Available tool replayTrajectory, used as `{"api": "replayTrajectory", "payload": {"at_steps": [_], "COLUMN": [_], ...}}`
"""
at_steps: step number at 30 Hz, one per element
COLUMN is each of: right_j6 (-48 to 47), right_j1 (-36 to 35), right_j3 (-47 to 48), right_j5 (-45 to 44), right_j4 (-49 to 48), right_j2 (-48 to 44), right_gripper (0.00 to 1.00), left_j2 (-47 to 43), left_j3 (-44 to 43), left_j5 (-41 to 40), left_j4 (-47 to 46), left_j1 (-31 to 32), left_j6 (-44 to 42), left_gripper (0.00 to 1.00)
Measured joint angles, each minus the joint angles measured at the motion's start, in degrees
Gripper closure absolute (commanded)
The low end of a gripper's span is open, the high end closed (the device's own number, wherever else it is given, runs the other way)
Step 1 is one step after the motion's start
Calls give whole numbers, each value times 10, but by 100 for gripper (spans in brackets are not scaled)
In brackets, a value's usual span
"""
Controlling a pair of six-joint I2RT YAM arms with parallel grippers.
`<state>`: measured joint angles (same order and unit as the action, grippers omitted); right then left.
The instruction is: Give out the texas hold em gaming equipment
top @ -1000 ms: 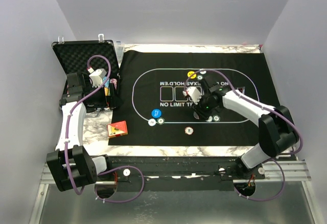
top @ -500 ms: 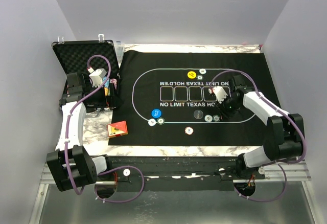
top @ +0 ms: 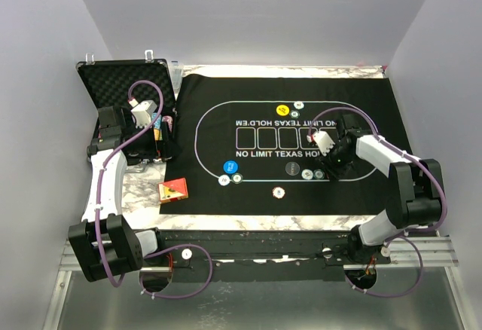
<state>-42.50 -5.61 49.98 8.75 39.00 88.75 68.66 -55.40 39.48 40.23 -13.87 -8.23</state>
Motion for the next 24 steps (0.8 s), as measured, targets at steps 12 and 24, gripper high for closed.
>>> {"api": "replayTrajectory", "payload": {"at_steps": [12, 24], "right_j6": [-1, 86], "right_j1": [-10, -280], "right_j3": [68, 53], "right_j5": [59, 80], "right_j4": [42, 41], "right_j2": [-5, -35], "right_gripper": [30, 30], "left_j2": [1, 4], "left_j3": [-1, -1], "left_j5": [0, 1], "left_j4": [0, 0], "left_j1": [0, 0], "left_j6": [0, 0], "left_gripper": [1, 1]}}
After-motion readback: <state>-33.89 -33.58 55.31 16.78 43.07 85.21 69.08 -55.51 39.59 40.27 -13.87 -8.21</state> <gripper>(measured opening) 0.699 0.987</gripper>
